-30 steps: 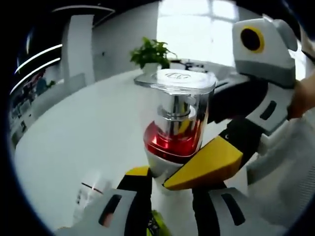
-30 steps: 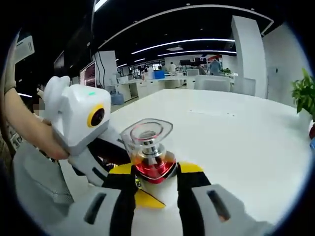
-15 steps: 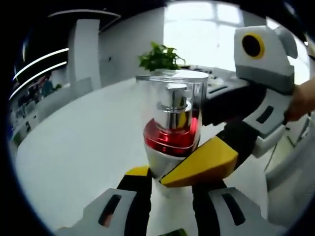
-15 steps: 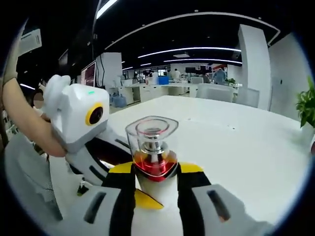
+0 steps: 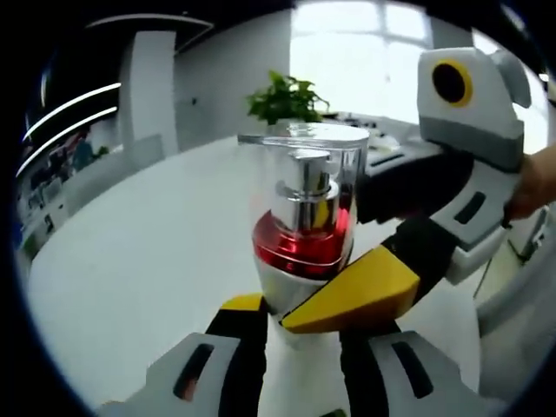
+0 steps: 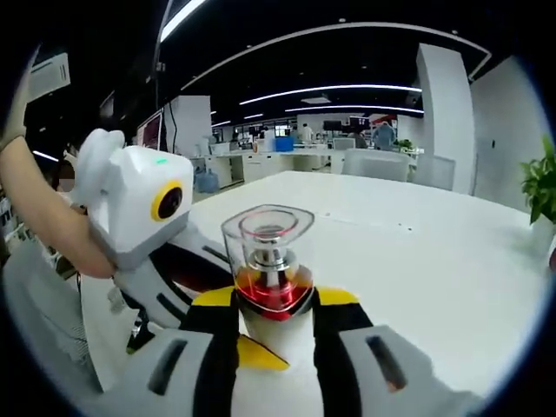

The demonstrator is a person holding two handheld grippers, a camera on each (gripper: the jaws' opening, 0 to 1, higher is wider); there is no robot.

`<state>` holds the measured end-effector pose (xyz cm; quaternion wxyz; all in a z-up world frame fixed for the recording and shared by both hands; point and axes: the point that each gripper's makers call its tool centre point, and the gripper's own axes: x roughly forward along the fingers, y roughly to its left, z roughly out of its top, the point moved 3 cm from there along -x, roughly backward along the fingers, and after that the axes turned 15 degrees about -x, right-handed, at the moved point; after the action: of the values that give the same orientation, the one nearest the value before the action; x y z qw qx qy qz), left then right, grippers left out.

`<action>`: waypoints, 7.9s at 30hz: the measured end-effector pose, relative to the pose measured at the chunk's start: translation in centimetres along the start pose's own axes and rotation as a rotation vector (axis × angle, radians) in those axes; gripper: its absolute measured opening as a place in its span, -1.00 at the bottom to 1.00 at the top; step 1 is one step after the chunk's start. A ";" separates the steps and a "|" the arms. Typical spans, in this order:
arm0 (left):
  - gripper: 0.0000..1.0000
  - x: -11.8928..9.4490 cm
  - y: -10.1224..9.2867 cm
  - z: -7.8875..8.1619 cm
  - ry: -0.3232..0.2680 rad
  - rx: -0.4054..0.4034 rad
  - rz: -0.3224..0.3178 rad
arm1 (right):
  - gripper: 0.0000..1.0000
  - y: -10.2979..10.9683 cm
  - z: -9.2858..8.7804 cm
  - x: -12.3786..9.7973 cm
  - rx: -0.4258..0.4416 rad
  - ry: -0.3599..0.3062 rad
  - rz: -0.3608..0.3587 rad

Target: Arrange the skincare products in the storage area until every visible bottle or jar stands upright without overlapping.

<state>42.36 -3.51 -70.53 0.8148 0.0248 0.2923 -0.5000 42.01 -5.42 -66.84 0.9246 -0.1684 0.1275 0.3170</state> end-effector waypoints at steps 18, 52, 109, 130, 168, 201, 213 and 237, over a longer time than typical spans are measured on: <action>-0.03 -2.1 -1.6 -1.1 0.025 0.005 0.014 | -0.02 1.4 0.4 -1.9 0.017 0.033 0.024; 0.51 -11.8 -5.4 -3.8 -0.004 -0.175 0.058 | 0.48 5.1 1.4 -9.0 0.221 -0.046 -0.032; 0.90 -28.9 -4.2 -11.5 -0.158 -0.382 0.433 | 0.64 10.6 1.4 -13.0 0.244 0.007 0.018; 0.79 -28.8 -4.0 -11.6 -0.141 -0.328 0.436 | 0.60 12.2 0.9 -11.9 0.213 0.100 0.112; 0.73 -29.2 -2.9 -12.3 -0.154 -0.436 0.415 | 0.31 11.3 2.1 -0.5 -0.378 0.274 0.339; 0.71 -29.1 -2.6 -12.7 -0.137 -0.489 0.417 | -0.14 12.2 1.5 11.2 -0.714 0.381 0.595; 0.73 -29.0 -2.7 -12.7 -0.135 -0.499 0.402 | -0.31 13.4 0.8 14.9 -0.781 0.416 0.740; 0.71 -29.0 -2.6 -12.8 -0.126 -0.501 0.403 | -0.38 13.4 -0.2 16.5 -0.666 0.454 0.797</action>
<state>24.84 22.62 -65.98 0.8946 -0.1500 0.3445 -0.2418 46.23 13.43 -75.80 0.5799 -0.4537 0.2701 0.6204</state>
